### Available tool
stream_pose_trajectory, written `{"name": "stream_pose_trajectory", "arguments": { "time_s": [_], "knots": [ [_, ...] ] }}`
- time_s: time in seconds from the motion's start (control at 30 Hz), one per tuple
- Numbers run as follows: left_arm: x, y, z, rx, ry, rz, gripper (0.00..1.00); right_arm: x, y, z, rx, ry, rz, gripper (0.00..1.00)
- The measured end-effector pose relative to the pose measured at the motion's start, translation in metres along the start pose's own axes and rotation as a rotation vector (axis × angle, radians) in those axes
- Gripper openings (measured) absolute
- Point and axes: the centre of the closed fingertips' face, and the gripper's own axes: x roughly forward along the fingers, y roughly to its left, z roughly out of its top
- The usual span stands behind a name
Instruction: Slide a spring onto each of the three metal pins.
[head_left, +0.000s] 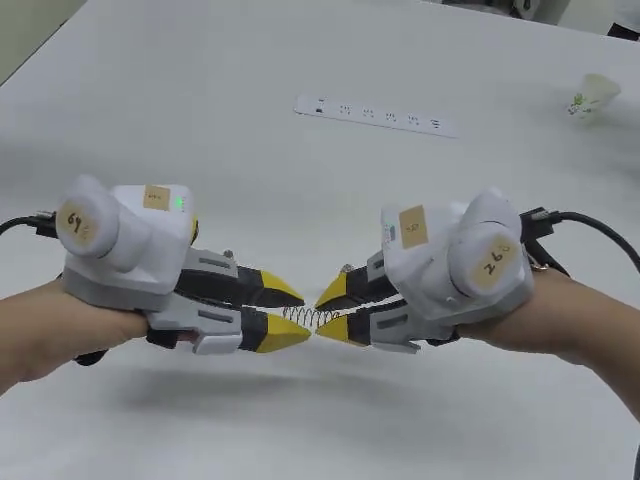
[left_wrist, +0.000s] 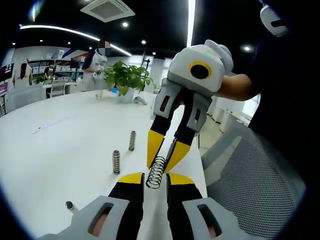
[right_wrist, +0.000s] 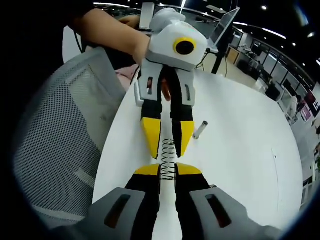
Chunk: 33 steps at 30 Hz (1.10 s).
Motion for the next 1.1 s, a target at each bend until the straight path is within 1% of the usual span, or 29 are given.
{"name": "stream_pose_trajectory", "arguments": {
  "time_s": [0.07, 0.17, 0.43, 0.57, 0.6, 0.63, 0.67, 0.73, 0.8, 0.87, 0.97, 1.1],
  "knots": [
    [0.001, -0.001, -0.001, 0.005, 0.003, -0.001, 0.04, -0.001, 0.001, 0.000, -0.003, 0.002, 0.003, 0.08],
    [0.003, -0.001, 0.000, 0.026, 0.001, 0.000, 0.04, -0.002, 0.001, -0.001, -0.006, 0.006, 0.003, 0.08],
    [0.003, -0.005, 0.001, 0.039, -0.003, -0.014, 0.03, -0.004, 0.003, -0.001, -0.002, 0.001, 0.003, 0.08],
    [0.004, -0.007, 0.001, 0.037, -0.002, -0.022, 0.03, -0.005, 0.005, -0.003, 0.024, -0.002, 0.003, 0.08],
    [0.005, -0.011, 0.001, 0.035, -0.002, -0.039, 0.02, -0.005, 0.004, -0.005, 0.031, 0.005, -0.008, 0.09],
    [0.005, -0.010, 0.002, 0.034, -0.004, -0.030, 0.02, -0.006, 0.006, -0.007, 0.030, 0.010, 0.001, 0.09],
    [0.005, -0.010, 0.001, 0.034, -0.004, -0.032, 0.02, -0.006, 0.006, -0.008, 0.032, 0.009, 0.001, 0.10],
    [0.004, -0.011, 0.001, 0.033, -0.002, -0.035, 0.02, -0.007, 0.008, -0.008, 0.051, -0.010, 0.000, 0.10],
    [0.005, -0.013, 0.000, 0.036, 0.000, -0.041, 0.02, -0.008, 0.009, -0.009, 0.059, -0.017, 0.004, 0.11],
    [0.005, -0.014, 0.000, 0.036, 0.003, -0.043, 0.02, -0.007, 0.010, -0.011, 0.066, -0.016, 0.006, 0.12],
    [0.005, -0.013, -0.001, 0.038, 0.006, -0.045, 0.02, -0.007, 0.011, -0.018, 0.069, 0.005, 0.007, 0.13],
    [0.003, -0.013, 0.001, 0.037, 0.004, -0.050, 0.02, -0.007, 0.010, -0.019, 0.084, -0.004, -0.001, 0.13]
  ]
}}
